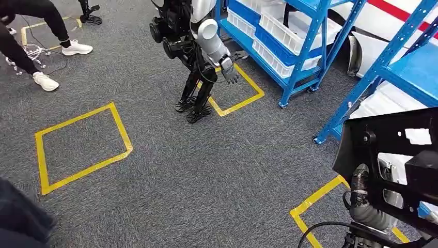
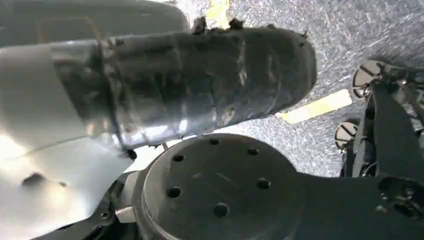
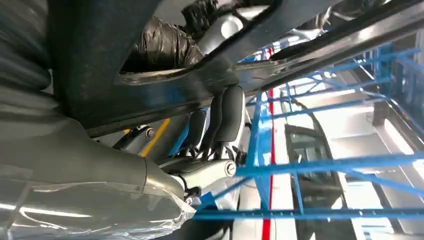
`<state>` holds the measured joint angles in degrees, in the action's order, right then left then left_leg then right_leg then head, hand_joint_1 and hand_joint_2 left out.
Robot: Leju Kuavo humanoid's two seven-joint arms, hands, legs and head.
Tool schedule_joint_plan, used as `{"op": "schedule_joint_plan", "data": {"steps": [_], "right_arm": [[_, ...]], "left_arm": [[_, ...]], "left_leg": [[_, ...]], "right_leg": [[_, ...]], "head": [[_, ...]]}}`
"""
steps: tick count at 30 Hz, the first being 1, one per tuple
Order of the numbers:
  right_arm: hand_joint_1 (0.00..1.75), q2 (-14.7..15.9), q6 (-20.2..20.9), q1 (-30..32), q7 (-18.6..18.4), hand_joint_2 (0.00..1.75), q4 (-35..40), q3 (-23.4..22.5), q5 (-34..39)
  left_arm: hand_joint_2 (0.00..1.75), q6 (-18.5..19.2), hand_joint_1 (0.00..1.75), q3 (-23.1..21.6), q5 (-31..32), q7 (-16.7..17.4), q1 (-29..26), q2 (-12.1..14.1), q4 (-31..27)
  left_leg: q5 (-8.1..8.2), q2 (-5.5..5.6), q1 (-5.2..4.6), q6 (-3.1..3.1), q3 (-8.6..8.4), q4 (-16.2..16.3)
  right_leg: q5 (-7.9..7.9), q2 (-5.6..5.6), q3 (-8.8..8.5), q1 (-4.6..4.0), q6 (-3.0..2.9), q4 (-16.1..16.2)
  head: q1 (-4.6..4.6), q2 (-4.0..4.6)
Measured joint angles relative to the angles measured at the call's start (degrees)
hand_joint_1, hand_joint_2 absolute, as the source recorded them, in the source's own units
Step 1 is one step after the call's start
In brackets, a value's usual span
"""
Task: Take the parts from the cabinet and place them on the table.
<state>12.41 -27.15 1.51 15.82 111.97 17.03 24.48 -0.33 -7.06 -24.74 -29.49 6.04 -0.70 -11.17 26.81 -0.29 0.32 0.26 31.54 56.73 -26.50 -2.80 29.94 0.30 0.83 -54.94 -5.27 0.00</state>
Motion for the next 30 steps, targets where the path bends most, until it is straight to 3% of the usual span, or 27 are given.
{"op": "schedule_joint_plan", "data": {"steps": [2,3,6,7,8,9,11,12,13,16,17,18,19,21,22,23,24,25,26,27,28,30], "right_arm": [[1.75,0.0,0.0,0.0,0.0,1.75,0.0,0.0,0.0],[1.75,0.0,0.0,0.0,0.0,1.75,0.0,0.0,0.0],[1.75,0.1,0.0,0.1,0.0,1.75,0.0,0.0,0.0],[1.75,0.1,0.0,0.1,0.0,1.75,0.0,0.0,0.0],[1.75,0.1,0.0,0.1,0.0,1.75,-0.1,0.0,0.0],[1.75,0.1,0.0,0.1,0.0,1.75,-0.1,0.0,0.0],[1.75,0.1,0.0,0.1,0.0,1.75,-0.1,0.0,0.0],[1.75,0.1,0.0,0.0,0.0,1.75,0.0,0.0,0.0],[1.75,0.1,0.0,-0.1,0.0,1.75,0.0,-0.1,0.0],[1.75,0.2,0.1,-0.2,0.0,1.75,0.0,-0.1,-0.1],[1.75,0.1,0.1,-0.2,0.0,1.75,0.2,0.0,-0.1],[1.75,0.1,0.1,-0.2,0.0,1.75,0.1,0.0,-0.1],[1.75,0.1,0.2,-0.3,0.0,1.75,0.2,0.0,-0.2],[1.75,0.1,0.2,-0.1,0.0,1.75,0.1,0.0,-0.2],[1.75,0.1,0.2,-0.1,0.0,1.75,0.1,0.0,-0.2],[1.75,0.1,0.2,-0.1,0.0,1.75,0.1,0.0,-0.2],[1.75,0.1,0.2,-0.1,0.0,1.75,0.0,0.0,-0.3],[1.75,0.1,0.2,-0.1,0.0,1.75,0.0,0.0,-0.3],[1.75,0.0,0.2,-0.1,0.0,1.75,0.0,0.0,-0.3],[1.75,0.0,0.2,-0.1,0.0,1.75,0.0,0.0,-0.3],[1.75,0.0,0.2,-0.1,0.0,1.75,0.1,0.0,-0.4],[1.75,0.0,0.2,-0.1,-0.1,1.75,0.1,0.0,-0.5]], "left_arm": [[0.00,0.0,0.00,-0.1,0.0,0.0,0.0,0.0,0.0],[0.00,0.0,0.00,-0.1,0.1,0.0,-0.1,-0.3,0.0],[0.00,0.0,0.00,-0.1,0.1,0.0,0.0,-1.1,0.0],[0.00,0.0,0.00,-0.1,0.1,0.0,0.0,-1.3,0.0],[0.00,0.0,0.00,-0.1,0.1,0.0,-0.1,-1.4,0.0],[0.00,0.0,0.00,-0.1,0.1,0.0,-0.1,-1.4,0.0],[0.00,0.0,0.00,-0.1,0.1,-0.1,-0.1,-1.4,0.0],[0.00,0.1,0.00,-0.1,0.2,-0.1,0.0,-1.4,0.0],[0.00,0.2,0.00,-0.1,0.2,-0.1,0.1,-1.4,0.0],[0.00,0.3,0.00,-0.1,0.3,-0.1,-0.1,-1.5,0.0],[0.00,0.3,0.00,-0.1,0.3,-0.1,-0.1,-1.5,0.0],[0.00,0.3,0.00,-0.1,0.3,-0.1,-0.1,-1.5,0.0],[0.00,0.3,0.00,-0.1,0.3,-0.1,-0.1,-1.4,0.0],[0.00,0.4,0.00,-0.1,0.3,-0.1,0.0,-0.9,0.0],[0.00,0.5,0.00,-0.2,0.4,-0.1,-0.1,-0.6,0.0],[0.00,0.5,0.00,-0.2,0.4,-0.1,-0.2,-0.4,0.0],[0.00,0.5,0.00,-0.2,0.4,-0.1,-0.2,-0.2,0.0],[0.00,0.5,0.00,-0.2,0.4,-0.1,-0.2,-0.2,0.0],[0.00,0.5,0.00,-0.2,0.4,-0.1,-0.2,-0.1,0.0],[0.00,0.5,0.00,-0.2,0.4,-0.1,-0.1,-0.1,0.0],[0.00,0.5,0.00,-0.2,0.4,-0.1,0.0,-0.1,0.0],[0.00,0.5,0.00,-0.2,0.4,-0.1,0.0,-0.1,0.0]], "left_leg": [[-0.51,0.32,0.51,0.87,-0.01,-0.3],[-0.60,0.61,0.53,1.01,0.11,-0.3],[-0.85,1.30,0.43,1.42,0.61,-0.3],[-0.89,1.54,0.36,1.48,0.68,-0.3],[-0.91,1.81,0.31,1.49,0.65,-0.3],[-0.93,2.20,0.20,1.48,0.61,-0.3],[-0.98,2.86,0.08,1.42,0.38,-0.3],[-1.03,3.12,0.24,1.35,0.43,-0.4],[-1.07,3.22,-0.21,0.93,0.73,-0.2],[-1.57,3.65,0.46,-0.19,1.12,-0.5],[-1.34,3.60,0.32,-0.54,1.10,-0.3],[-0.56,2.45,0.19,-0.70,1.43,0.6],[1.60,1.79,0.11,-0.80,2.76,3.5],[6.28,1.22,0.16,-1.04,7.08,12.9],[7.41,1.21,0.16,-1.21,8.73,16.5],[7.01,1.18,0.17,-1.28,9.01,17.2],[5.44,1.06,0.22,-1.34,7.92,15.3],[3.18,0.90,0.24,-1.32,5.70,11.2],[0.53,0.49,0.24,-1.25,2.40,5.2],[-0.83,-0.28,0.24,-1.12,-0.37,0.3],[-0.15,-0.44,0.06,-0.69,-0.71,-0.9],[-0.46,0.17,-0.12,0.11,-0.39,-0.7]], "right_leg": [[-0.42,-0.14,0.22,0.04,0.45,-0.4],[-2.23,0.96,1.04,0.13,0.81,-2.6],[-8.62,1.98,7.43,0.43,1.32,-16.3],[-9.21,1.99,8.88,0.43,1.31,-19.2],[-8.44,2.01,9.00,0.42,1.17,-19.2],[-6.34,2.06,7.73,0.41,0.87,-16.4],[-0.96,2.79,2.61,0.25,-0.23,-5.8],[0.21,3.78,0.68,0.02,-0.99,-1.7],[-0.24,4.07,0.21,-0.09,-1.44,-0.4],[-0.07,3.63,0.49,-0.48,-1.34,-0.2],[0.63,3.35,-0.02,-0.02,-1.48,1.2],[0.87,2.88,-0.37,0.09,-1.59,1.6],[1.02,2.75,-0.44,0.09,-1.83,1.8],[1.00,2.08,-0.41,0.08,-1.90,1.8],[0.99,1.79,-0.36,0.08,-1.90,1.8],[1.00,1.56,-0.37,0.09,-1.90,1.8],[0.99,1.38,-0.38,0.09,-1.89,1.8],[0.95,1.20,-0.40,0.10,-1.83,1.6],[0.81,1.07,-0.45,0.13,-1.61,1.4],[0.59,0.89,-0.41,0.10,-1.28,1.0],[0.21,0.89,-0.08,-0.36,-0.85,0.3],[0.39,0.59,-0.03,-0.24,-0.48,0.4]], "head": [[-0.04,0.00],[0.18,0.00],[0.31,0.00],[0.31,0.00],[0.31,0.00],[0.33,0.00],[0.33,0.00],[0.33,0.00],[0.22,0.00],[0.42,0.00],[0.28,0.00],[0.26,0.00],[0.20,0.00],[0.26,0.00],[0.22,0.00],[0.22,0.00],[0.20,0.00],[0.24,0.00],[0.20,0.00],[0.22,0.00],[0.20,0.00],[0.44,0.00]]}}
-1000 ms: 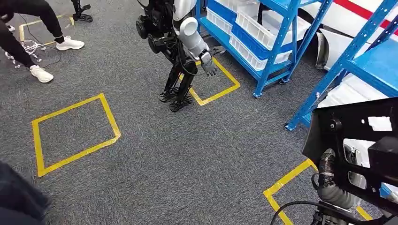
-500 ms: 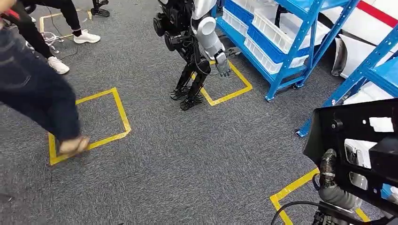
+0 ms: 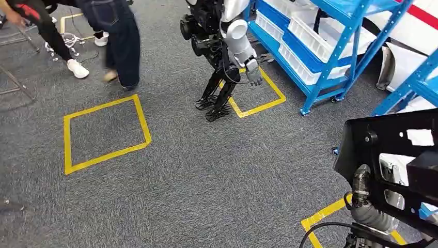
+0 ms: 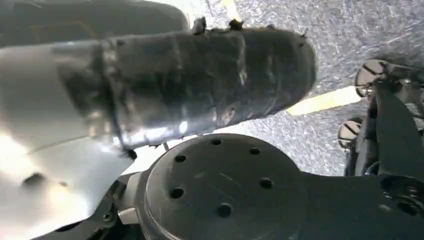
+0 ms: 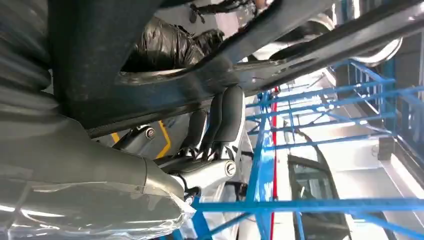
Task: Take the parts from the cabinet and place them on the table.
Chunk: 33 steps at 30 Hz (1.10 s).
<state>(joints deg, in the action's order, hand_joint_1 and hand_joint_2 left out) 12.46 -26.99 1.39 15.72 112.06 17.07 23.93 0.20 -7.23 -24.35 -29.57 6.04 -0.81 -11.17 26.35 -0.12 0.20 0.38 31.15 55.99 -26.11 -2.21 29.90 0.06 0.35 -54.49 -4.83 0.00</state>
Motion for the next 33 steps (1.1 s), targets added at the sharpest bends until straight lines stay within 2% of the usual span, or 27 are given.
{"op": "schedule_joint_plan", "data": {"steps": [1,2,3,4,6,7,8,9,10,11,12,13,15,17,18,19,20,22,23,24,25,26,27,28,29,32,33], "right_arm": [[1.75,0.0,0.0,0.0,0.0,1.75,0.0,0.0,-0.1],[1.75,0.0,0.0,0.0,0.0,1.75,0.0,0.0,-0.1],[1.75,0.0,0.0,0.0,0.0,1.75,0.0,0.0,-0.1],[1.75,0.1,0.0,0.0,0.0,1.75,0.1,0.0,-0.1],[1.75,0.1,0.0,0.1,0.0,1.75,0.0,-0.1,-0.1],[1.75,0.1,0.0,0.2,0.0,1.75,0.0,0.0,-0.1],[1.75,0.1,0.0,0.2,0.0,1.75,0.0,0.0,-0.1],[1.75,0.1,0.0,0.2,0.0,1.75,0.0,-0.1,-0.1],[1.75,0.1,0.0,0.2,0.0,1.75,0.0,-0.1,-0.1],[1.75,0.1,0.0,0.2,0.0,1.75,0.0,-0.1,-0.1],[1.75,0.1,0.0,0.2,0.0,1.75,0.0,-0.1,-0.2],[1.75,0.1,0.0,0.2,0.0,1.75,0.0,-0.1,-0.3],[1.75,0.2,0.0,0.2,-0.1,1.75,0.1,0.0,-0.4],[1.75,0.2,0.0,0.2,-0.1,1.75,0.1,0.0,-0.4],[1.75,0.2,0.0,0.2,-0.1,1.75,0.1,0.0,-0.4],[1.75,0.2,0.0,0.3,-0.1,1.75,0.1,0.0,-0.4],[1.75,0.2,0.0,0.2,-0.1,1.75,0.1,0.0,-0.4],[1.75,0.2,0.0,0.5,-0.1,1.75,0.1,0.0,-0.4],[1.75,0.2,0.0,0.6,-0.1,1.75,0.1,0.0,-0.4],[1.75,0.2,0.0,0.7,-0.1,1.75,0.1,0.0,-0.4],[1.75,0.2,0.0,0.7,-0.1,1.75,0.1,0.0,-0.4],[1.75,0.1,0.0,0.6,-0.1,1.75,0.1,0.0,-0.4],[1.75,0.1,0.0,0.7,-0.1,1.75,0.1,0.0,-0.4],[1.75,0.1,0.0,0.7,-0.1,1.75,0.1,0.0,-0.4],[1.75,0.1,0.0,0.6,-0.2,1.75,0.1,-0.1,-0.5],[1.75,0.1,0.0,0.7,-0.3,1.75,0.1,0.0,-0.5],[1.75,0.1,0.0,0.6,-0.3,1.75,0.1,0.0,-0.5]], "left_arm": [[0.00,0.0,0.00,0.0,0.0,0.0,0.0,0.0,0.0],[0.00,0.0,0.00,0.0,0.0,0.0,-0.1,0.0,0.0],[0.00,0.0,0.00,0.0,0.0,0.0,-0.1,0.0,0.0],[0.00,0.0,0.00,0.0,0.0,0.0,-0.1,-0.3,0.0],[0.00,0.0,0.00,0.0,0.0,-0.1,0.0,-0.8,0.0],[0.00,0.0,0.00,0.0,0.0,-0.1,0.0,-1.0,0.0],[0.00,0.0,0.00,0.0,0.0,-0.1,-0.1,-1.1,0.0],[0.00,-0.1,0.00,0.0,0.0,-0.1,-0.1,-1.2,0.0],[0.00,-0.1,0.00,0.0,0.0,-0.1,-0.1,-1.2,0.0],[0.00,-0.1,0.00,0.0,0.0,-0.1,-0.1,-1.2,0.0],[0.00,-0.1,0.00,0.0,0.0,-0.1,0.0,-1.2,0.0],[0.00,-0.1,0.00,0.0,0.0,0.0,0.1,-1.2,0.0],[0.00,-0.1,0.00,0.0,0.0,0.1,0.3,-1.2,0.0],[0.00,-0.1,0.00,0.0,0.0,0.1,0.0,-1.2,0.0],[0.00,-0.2,0.00,0.0,0.0,0.1,-0.1,-1.2,0.0],[0.00,-0.2,0.00,0.0,0.1,0.1,-0.1,-1.2,0.0],[0.00,-0.2,0.00,0.0,0.1,0.1,0.0,-1.1,0.0],[0.00,-0.2,0.00,0.0,0.2,0.1,0.0,-0.5,0.0],[0.00,-0.2,0.00,0.0,0.3,0.2,-0.1,-0.2,0.0],[0.00,-0.2,0.00,-0.1,0.3,0.2,-0.2,0.0,0.0],[0.00,-0.2,0.00,-0.1,0.3,0.2,-0.3,0.1,0.0],[0.00,-0.2,0.00,-0.2,0.3,0.2,-0.3,0.1,0.0],[0.00,-0.2,0.00,-0.3,0.4,0.2,-0.3,0.2,0.0],[0.00,-0.2,0.00,-0.3,0.4,0.2,-0.2,0.2,0.0],[0.00,-0.2,0.00,-0.3,0.4,0.3,-0.1,0.2,0.0],[0.00,-0.2,0.00,-0.3,0.4,0.3,-0.1,0.2,0.0],[0.00,-0.2,0.00,-0.3,0.5,0.3,-0.1,0.2,0.0]], "left_leg": [[-0.09,0.21,-0.09,0.30,0.11,0.0],[-0.41,0.28,0.36,0.79,0.07,-0.3],[-0.57,0.42,0.50,1.05,0.06,-0.4],[-0.70,0.55,0.56,1.27,0.21,-0.4],[-0.84,0.96,0.51,1.48,0.60,-0.4],[-0.88,1.17,0.49,1.51,0.73,-0.4],[-0.92,1.38,0.49,1.52,0.76,-0.4],[-0.94,1.64,0.49,1.48,0.72,-0.4],[-0.96,2.03,0.49,1.45,0.65,-0.4],[-1.04,2.47,0.49,1.32,0.54,-0.4],[-1.11,2.96,0.51,1.19,0.50,-0.4],[-1.21,3.27,0.40,0.84,0.82,-0.3],[-1.59,4.12,0.60,0.00,1.38,-0.3],[-1.89,5.07,0.75,-0.84,1.39,-0.7],[-1.43,4.55,0.76,-1.01,1.36,-0.1],[0.27,2.37,0.45,-1.15,2.46,2.1],[2.76,1.53,0.45,-1.21,4.44,6.2],[6.83,1.02,0.45,-1.37,8.66,15.4],[7.48,1.01,0.45,-1.44,9.87,18.1],[6.60,0.93,0.45,-1.49,9.47,17.7],[4.59,0.74,0.45,-1.44,7.60,14.5],[2.36,0.39,0.44,-1.31,4.99,9.8],[-0.14,-0.67,0.37,-1.01,1.39,3.6],[-0.12,-3.62,0.01,-0.56,-0.83,-0.5],[-0.28,-3.55,-0.22,-0.03,-0.90,-1.0],[-0.55,-1.53,-0.41,0.65,-0.34,-1.0],[-0.92,-0.98,0.10,1.15,-0.46,-1.4]], "right_leg": [[0.11,-0.16,-0.06,0.08,0.26,0.2],[-0.06,-0.28,-0.03,0.05,0.50,0.0],[-1.08,0.53,0.37,0.09,0.97,-1.0],[-3.11,1.24,1.69,0.24,1.27,-3.9],[-8.12,1.61,6.61,0.56,1.73,-14.6],[-9.37,1.62,8.50,0.63,1.81,-18.6],[-9.25,1.62,9.20,0.64,1.77,-20.0],[-7.79,1.62,8.47,0.64,1.64,-18.5],[-5.44,1.66,6.62,0.64,1.43,-14.6],[-2.59,1.99,3.81,0.63,1.07,-8.8],[-0.27,3.30,1.14,0.62,0.59,-3.5],[-0.35,5.05,-0.21,0.56,0.07,-0.7],[-0.40,4.14,-0.14,0.35,0.08,-0.1],[-0.22,3.36,-0.30,0.26,-0.39,0.4],[0.32,2.50,-0.73,0.77,-0.79,1.3],[0.43,1.93,-1.03,0.59,-1.04,1.8],[0.51,1.31,-0.99,0.54,-1.18,1.8],[0.43,0.04,-0.88,0.37,-1.29,1.7],[0.38,-0.64,-0.82,0.31,-1.37,1.6],[0.35,-1.24,-0.81,0.30,-1.39,1.5],[0.29,-1.78,-0.83,0.29,-1.35,1.4],[0.20,-2.25,-0.90,0.28,-1.27,1.3],[0.05,-2.84,-1.09,0.26,-1.14,1.2],[-0.14,-3.23,-1.23,0.20,-0.85,1.1],[-0.43,-3.65,-1.10,-0.25,-0.46,0.5],[-0.30,-5.20,-1.42,-0.11,0.20,0.9],[-0.58,-5.48,-1.40,-0.15,0.50,0.7]], "head": [[0.02,0.00],[-0.04,0.00],[0.13,0.00],[0.26,0.00],[0.31,0.00],[0.31,0.00],[0.28,0.00],[0.31,0.00],[0.31,0.00],[0.31,0.00],[0.31,0.00],[0.29,0.00],[0.24,0.00],[0.26,0.00],[0.15,0.00],[0.13,0.00],[0.02,0.00],[0.00,0.00],[0.00,0.00],[0.00,0.00],[-0.02,0.00],[-0.02,0.00],[-0.04,0.00],[-0.02,0.00],[0.06,0.00],[0.11,0.00],[0.04,0.00]]}}
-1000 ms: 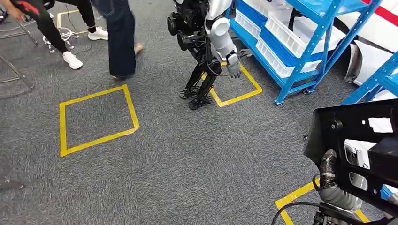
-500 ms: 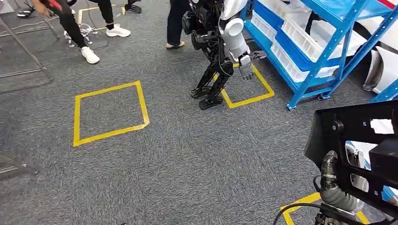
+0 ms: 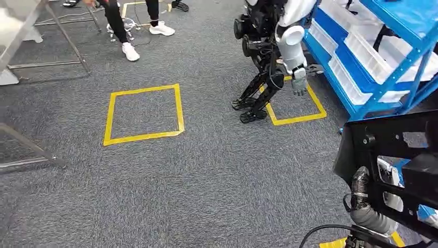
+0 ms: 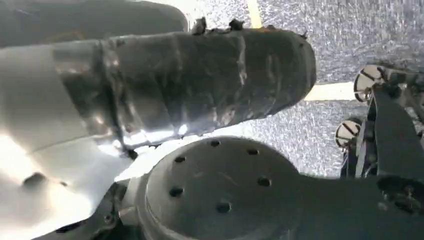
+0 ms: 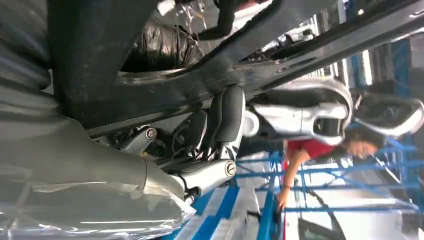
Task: Take the parts from the cabinet and place them on the table.
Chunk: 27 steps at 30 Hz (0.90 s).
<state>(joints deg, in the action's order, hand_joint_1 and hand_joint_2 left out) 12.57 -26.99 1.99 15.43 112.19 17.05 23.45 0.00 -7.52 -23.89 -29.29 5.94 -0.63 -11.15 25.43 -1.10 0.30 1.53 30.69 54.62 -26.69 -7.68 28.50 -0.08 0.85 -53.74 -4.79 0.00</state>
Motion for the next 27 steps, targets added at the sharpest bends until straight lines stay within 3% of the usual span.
{"op": "schedule_joint_plan", "data": {"steps": [1,2,4,5,6,7,8,9,10,11,13,15,16,17,18,20,21,22,23,24,25,26,27], "right_arm": [[1.75,0.0,0.0,0.0,-0.1,1.75,0.0,0.0,0.0],[1.75,0.1,0.0,0.0,-0.1,1.75,0.1,0.0,0.0],[1.75,0.2,0.0,0.2,-0.2,1.75,0.1,-0.1,0.0],[1.75,0.2,0.0,0.3,-0.3,1.75,0.1,-0.1,0.0],[1.75,0.3,0.0,0.5,-0.3,1.75,0.1,0.0,0.0],[1.75,0.3,0.0,0.5,-0.3,1.75,0.1,0.0,0.0],[1.75,0.3,0.0,0.4,-0.4,1.75,0.1,-0.1,-0.1],[1.75,0.3,0.0,0.4,-0.4,1.75,0.1,-0.1,-0.1],[1.75,0.3,0.0,0.4,-0.4,1.75,0.1,-0.1,-0.2],[1.75,0.3,0.0,0.3,-0.4,1.75,0.1,-0.1,-0.3],[1.75,0.3,0.0,0.4,-0.5,1.75,0.2,0.0,-0.5],[1.75,0.3,0.0,0.3,-0.5,1.75,0.2,0.0,-0.5],[1.75,0.3,0.0,0.2,-0.5,1.75,0.3,0.0,-0.5],[1.75,0.3,0.0,0.2,-0.5,1.75,0.3,0.0,-0.5],[1.75,0.3,0.0,0.2,-0.5,1.75,0.3,0.0,-0.5],[1.75,0.3,0.0,0.4,-0.6,1.75,0.3,0.0,-0.5],[1.75,0.3,0.0,0.4,-0.6,1.75,0.3,0.0,-0.5],[1.75,0.3,0.0,0.4,-0.6,1.75,0.3,0.0,-0.6],[1.75,0.3,0.0,0.4,-0.6,1.75,0.3,0.0,-0.6],[1.75,0.3,0.0,0.4,-0.6,1.75,0.3,0.0,-0.6],[1.75,0.2,0.0,0.4,-0.6,1.75,0.3,0.0,-0.6],[1.75,0.2,0.0,0.4,-0.6,1.75,0.4,0.0,-0.6],[1.75,0.3,0.0,0.4,-0.6,1.75,0.4,-0.1,-0.6]], "left_arm": [[0.00,0.0,0.00,0.0,0.0,0.0,0.0,0.0,0.0],[0.00,0.0,0.00,0.0,0.0,0.0,0.0,-0.4,0.0],[0.00,0.0,0.00,0.0,0.1,0.0,0.1,-0.8,0.0],[0.00,0.0,0.00,-0.1,0.2,0.0,0.1,-1.0,0.0],[0.00,0.0,0.00,0.0,0.2,0.0,0.1,-1.1,0.0],[0.00,0.0,0.00,0.0,0.2,0.0,0.0,-1.2,0.0],[0.00,0.0,0.00,0.0,0.2,0.0,0.0,-1.2,0.0],[0.00,0.0,0.00,0.0,0.2,0.0,0.0,-1.2,0.0],[0.00,0.0,0.00,-0.1,0.2,0.0,0.1,-1.2,0.0],[0.00,0.0,0.00,-0.1,0.2,0.1,0.1,-1.2,0.0],[0.00,0.0,0.00,-0.1,0.2,0.1,0.2,-1.2,0.0],[0.00,0.0,0.00,-0.1,0.2,0.1,-0.2,-1.2,0.0],[0.00,0.0,0.00,-0.1,0.2,0.1,-0.3,-1.2,0.0],[0.00,0.0,0.00,-0.1,0.2,0.1,-0.3,-1.2,0.0],[0.00,0.0,0.00,-0.1,0.2,0.1,-0.2,-1.0,0.0],[0.00,0.1,0.00,-0.2,0.3,0.1,-0.1,-0.5,0.0],[0.00,0.2,0.00,-0.3,0.3,0.2,-0.1,-0.3,0.0],[0.00,0.2,0.00,-0.4,0.3,0.2,-0.2,-0.1,0.0],[0.00,0.2,0.00,-0.4,0.3,0.2,-0.3,0.0,0.0],[0.00,0.2,0.00,-0.5,0.3,0.1,-0.3,0.0,0.0],[0.00,0.2,0.00,-0.5,0.3,0.1,-0.2,0.0,0.0],[0.00,0.2,0.00,-0.5,0.3,0.1,-0.1,0.0,0.0],[0.00,0.2,0.00,-0.5,0.4,0.1,0.1,0.0,0.0]], "left_leg": [[-0.18,0.58,0.16,0.19,0.08,0.0],[-0.34,1.13,0.32,0.43,0.26,0.0],[-0.58,2.39,0.30,0.73,0.70,0.0],[-0.69,3.13,0.29,0.68,0.87,0.0],[-0.74,3.84,0.29,0.61,0.92,0.0],[-0.80,4.61,0.30,0.53,0.87,0.1],[-0.85,5.40,0.30,0.45,0.79,0.1],[-0.88,6.17,0.31,0.38,0.62,0.1],[-0.93,6.75,0.35,0.27,0.61,0.1],[-1.01,7.35,0.10,-0.19,0.97,0.2],[-1.45,8.40,0.53,-1.02,1.85,0.2],[-1.77,9.76,0.67,-1.95,2.11,-0.1],[-1.16,7.99,0.59,-1.94,2.15,0.6],[0.46,5.02,0.23,-2.05,3.20,2.9],[3.06,3.27,0.21,-2.13,5.30,7.3],[7.28,1.98,0.21,-2.23,9.86,16.9],[7.75,1.88,0.21,-2.25,10.97,19.4],[6.82,1.79,0.22,-2.27,10.52,18.9],[4.67,1.60,0.22,-2.22,8.47,15.3],[2.38,1.03,0.20,-2.12,5.63,10.3],[0.24,-0.36,0.10,-1.88,2.26,4.5],[0.25,-3.39,-0.34,-1.58,0.25,0.9],[0.15,-2.90,-0.57,-1.05,0.25,0.4]], "right_leg": [[-1.33,2.85,0.61,0.18,0.54,-1.2],[-3.94,5.48,2.33,0.42,0.80,-5.1],[-8.57,7.02,7.02,0.73,1.16,-15.5],[-9.65,7.13,8.86,0.78,1.22,-19.3],[-9.29,7.14,9.50,0.78,1.23,-20.3],[-7.45,7.18,8.60,0.78,1.07,-18.3],[-4.66,7.43,6.55,0.78,0.82,-13.7],[-1.57,8.18,3.74,0.78,0.46,-7.7],[0.58,9.83,1.56,0.79,0.11,-2.8],[0.14,11.76,0.75,0.80,-0.28,-0.9],[-0.12,10.69,0.85,0.61,-0.36,-0.2],[0.23,9.56,0.18,0.61,-1.06,0.4],[0.66,8.56,-0.13,0.90,-1.58,1.0],[0.73,8.09,-0.28,0.76,-1.71,1.3],[0.70,7.31,-0.26,0.64,-1.92,1.3],[0.61,5.62,-0.10,0.43,-2.05,1.1],[0.56,4.81,0.00,0.38,-2.11,1.0],[0.49,4.06,0.01,0.38,-2.14,0.9],[0.37,3.29,-0.02,0.38,-2.09,0.7],[0.23,2.60,-0.10,0.38,-2.01,0.6],[0.04,1.97,-0.26,0.36,-1.82,0.5],[-0.18,1.45,-0.32,0.11,-1.50,0.3],[-0.49,1.05,-0.10,-0.15,-1.13,-0.2]], "head": [[0.22,0.00],[0.26,0.00],[0.24,0.00],[0.24,0.00],[0.24,0.00],[0.24,0.00],[0.22,0.00],[0.26,0.00],[0.26,0.00],[0.20,0.00],[0.15,0.00],[0.15,0.00],[0.09,0.00],[0.00,0.00],[-0.15,0.00],[-0.15,0.00],[-0.13,0.00],[-0.15,0.00],[-0.13,0.00],[-0.17,0.00],[-0.17,0.00],[-0.15,0.00],[-0.05,0.00]]}}
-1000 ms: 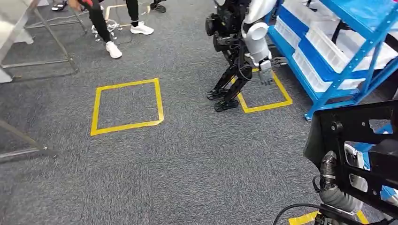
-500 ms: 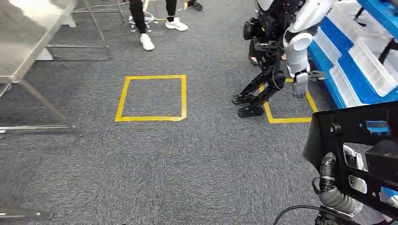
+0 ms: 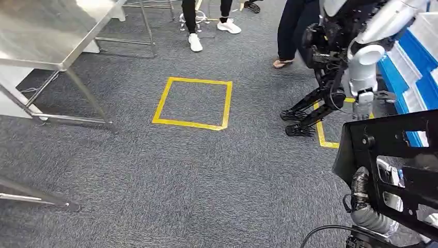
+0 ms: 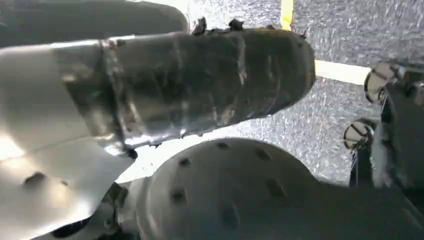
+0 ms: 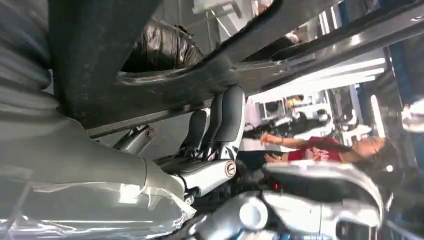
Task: Take the parts from the cabinet and place them on the table.
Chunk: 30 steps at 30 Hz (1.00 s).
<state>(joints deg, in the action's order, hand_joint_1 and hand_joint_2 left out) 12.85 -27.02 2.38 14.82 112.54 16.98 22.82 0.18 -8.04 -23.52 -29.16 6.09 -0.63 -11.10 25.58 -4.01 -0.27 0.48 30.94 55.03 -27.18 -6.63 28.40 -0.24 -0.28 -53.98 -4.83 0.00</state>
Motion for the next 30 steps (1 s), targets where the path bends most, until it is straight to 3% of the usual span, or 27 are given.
{"op": "schedule_joint_plan", "data": {"steps": [3,4,5,6,7,8,9,10,11,13,14,15,17,18,19,20,21,22,24,25,26,28,29,30], "right_arm": [[1.75,0.0,0.0,-0.1,0.0,1.75,0.0,0.1,0.0],[1.75,0.0,0.0,-0.2,-0.1,1.75,0.1,0.1,0.0],[1.75,0.0,0.0,-0.2,-0.1,1.75,0.1,0.1,0.0],[1.75,0.0,0.0,-0.2,0.0,1.75,0.1,0.0,0.0],[1.75,0.0,0.0,-0.1,-0.1,1.75,0.1,0.0,0.0],[1.75,0.0,0.0,0.1,-0.1,1.75,0.0,0.0,0.0],[1.75,0.0,0.0,0.2,-0.1,1.75,0.0,0.1,0.0],[1.75,0.0,0.0,0.2,-0.1,1.75,-0.1,0.1,0.0],[1.75,0.0,0.0,0.2,-0.1,1.75,-0.1,0.1,0.0],[1.75,0.0,0.0,0.1,-0.1,1.75,-0.1,0.1,0.0],[1.75,0.0,0.0,0.0,-0.1,1.75,-0.1,0.1,0.0],[1.75,0.0,0.0,0.1,-0.1,1.75,-0.1,0.1,0.0],[1.75,0.0,0.0,0.1,-0.1,1.75,0.0,0.1,-0.1],[1.75,0.0,0.0,0.0,-0.1,1.75,0.0,0.1,-0.1],[1.75,0.0,0.0,0.0,-0.1,1.75,0.0,0.1,-0.1],[1.75,0.0,0.1,-0.1,-0.1,1.75,0.0,0.1,0.0],[1.75,0.0,0.1,-0.1,-0.1,1.75,0.1,0.1,0.0],[1.75,0.0,0.1,-0.1,-0.1,1.75,0.1,0.1,0.0],[1.75,0.0,0.1,0.2,-0.1,1.75,0.0,0.1,0.0],[1.75,0.0,0.1,0.2,-0.1,1.75,0.0,0.1,0.0],[1.75,0.0,0.1,0.2,-0.1,1.75,0.0,0.1,0.0],[1.75,0.0,0.1,0.2,-0.1,1.75,0.0,0.2,0.0],[1.75,-0.1,0.1,0.1,-0.1,1.75,0.0,0.2,0.0],[1.75,0.0,0.1,0.2,-0.1,1.75,0.0,0.1,0.0]], "left_arm": [[0.00,0.0,0.00,0.0,0.0,0.0,-0.1,0.0,0.0],[0.00,0.0,0.00,-0.1,0.0,0.0,-0.2,0.0,0.0],[0.00,0.0,0.00,-0.1,0.1,0.0,-0.2,0.0,0.0],[0.00,0.0,0.00,-0.1,0.1,0.0,-0.1,-0.3,0.0],[0.00,0.0,0.00,-0.1,0.1,0.0,0.0,-0.6,0.0],[0.00,-0.1,0.00,-0.1,0.1,0.0,0.0,-0.7,0.0],[0.00,-0.2,0.00,-0.1,0.1,0.0,0.0,-0.8,0.0],[0.00,-0.2,0.00,-0.1,0.1,0.0,0.0,-1.0,0.0],[0.00,-0.2,0.00,-0.1,0.1,0.0,0.0,-1.0,0.0],[0.00,-0.2,0.00,-0.1,0.2,0.0,-0.1,-1.0,0.0],[0.00,-0.2,0.00,-0.1,0.2,0.0,0.0,-1.0,0.0],[0.00,-0.2,0.00,-0.1,0.2,0.0,0.1,-1.0,0.0],[0.00,-0.2,0.00,-0.1,0.2,0.0,0.1,-1.0,0.0],[0.00,-0.2,0.00,-0.1,0.2,0.0,-0.2,-1.0,0.0],[0.00,-0.2,0.00,-0.1,0.2,0.0,-0.4,-1.0,0.1],[0.00,-0.2,0.00,-0.1,0.2,0.0,-0.4,-1.0,0.1],[0.00,-0.2,0.00,-0.1,0.2,0.0,-0.4,-1.0,0.1],[0.00,-0.2,0.00,-0.1,0.2,0.0,-0.4,-0.8,0.1],[0.00,-0.1,0.00,-0.2,0.2,0.0,-0.2,-0.2,0.1],[0.00,0.0,0.00,-0.2,0.2,0.1,-0.2,0.0,0.1],[0.00,0.0,0.00,-0.2,0.2,0.2,-0.3,0.1,0.1],[0.00,0.0,0.00,-0.2,0.2,0.2,-0.3,0.1,0.1],[0.00,0.0,0.00,-0.2,0.2,0.2,-0.3,0.1,0.1],[0.00,0.0,0.00,-0.2,0.2,0.2,-0.1,0.1,0.1]], "left_leg": [[-0.38,2.22,-0.09,0.72,0.84,0.0],[-0.76,2.89,0.50,1.18,0.62,-0.3],[-0.88,3.48,0.57,1.36,0.76,-0.3],[-1.05,4.04,0.60,1.61,0.87,-0.3],[-1.18,4.79,0.57,1.79,1.08,-0.3],[-1.29,5.68,0.52,1.85,1.32,-0.2],[-1.41,6.52,0.50,1.83,1.47,-0.2],[-1.47,7.29,0.49,1.76,1.53,-0.1],[-1.58,8.30,0.49,1.60,1.53,-0.1],[-1.77,10.14,0.54,1.31,1.46,0.0],[-1.94,10.82,0.69,1.05,1.64,0.0],[-2.05,11.45,0.39,0.71,2.04,0.2],[-2.51,12.86,0.99,-0.14,2.55,-0.1],[-2.81,13.66,1.15,-0.62,2.61,-0.4],[-2.91,14.28,1.09,-0.95,2.64,-0.3],[-1.77,11.15,0.79,-0.86,3.28,0.9],[0.42,7.74,0.45,-0.96,4.55,3.8],[3.21,5.99,0.50,-1.16,6.68,8.6],[7.14,4.86,0.51,-1.38,10.61,17.7],[7.06,4.70,0.54,-1.50,10.98,18.8],[5.76,4.59,0.62,-1.59,9.86,17.2],[1.54,3.30,0.57,-1.47,4.13,7.8],[-0.03,1.39,0.44,-1.22,0.91,2.7],[0.79,-1.52,-0.22,-0.77,-0.41,-0.2]], "right_leg": [[0.03,-2.20,-0.28,0.03,0.71,0.2],[-0.57,-1.18,0.13,0.21,1.25,-0.1],[-1.94,2.20,0.65,0.35,1.56,-1.7],[-4.25,4.46,2.18,0.55,1.73,-5.5],[-6.86,5.67,4.65,0.78,1.91,-11.0],[-8.81,6.04,7.10,0.87,2.00,-16.1],[-9.56,6.09,8.70,0.90,2.02,-19.3],[-9.08,6.11,9.07,0.91,1.94,-19.7],[-6.89,6.23,7.97,0.91,1.74,-17.1],[-0.94,7.80,2.77,0.93,1.12,-5.8],[0.02,11.30,0.77,1.07,0.77,-1.2],[-0.26,11.74,0.35,1.22,0.72,0.0],[-0.19,10.51,0.59,0.74,0.56,-0.2],[0.00,9.76,0.46,0.61,0.23,-0.2],[0.63,8.74,0.11,0.99,-0.40,0.9],[1.01,7.79,-0.36,0.98,-0.72,1.2],[1.22,7.23,-0.43,0.79,-0.97,1.6],[1.21,6.25,-0.29,0.64,-1.13,1.5],[1.14,4.32,0.02,0.50,-1.20,1.2],[1.10,3.46,0.18,0.51,-1.18,1.1],[1.04,2.63,0.29,0.51,-1.18,0.9],[0.81,1.12,0.21,0.51,-0.96,0.7],[0.65,0.50,0.05,0.49,-0.74,0.5],[0.30,-0.12,0.11,-0.03,-0.30,0.1]], "head": [[0.13,0.00],[0.09,0.00],[0.35,0.00],[0.39,0.00],[0.44,0.00],[0.44,0.00],[0.44,0.00],[0.44,0.00],[0.44,0.00],[0.44,0.00],[0.44,0.00],[0.39,0.00],[0.37,0.00],[0.42,0.00],[0.35,0.00],[0.24,0.00],[-0.15,0.00],[-0.13,0.00],[-0.13,0.00],[-0.19,0.00],[-0.19,0.00],[-0.22,0.00],[-0.20,0.00],[-0.24,0.00]]}}
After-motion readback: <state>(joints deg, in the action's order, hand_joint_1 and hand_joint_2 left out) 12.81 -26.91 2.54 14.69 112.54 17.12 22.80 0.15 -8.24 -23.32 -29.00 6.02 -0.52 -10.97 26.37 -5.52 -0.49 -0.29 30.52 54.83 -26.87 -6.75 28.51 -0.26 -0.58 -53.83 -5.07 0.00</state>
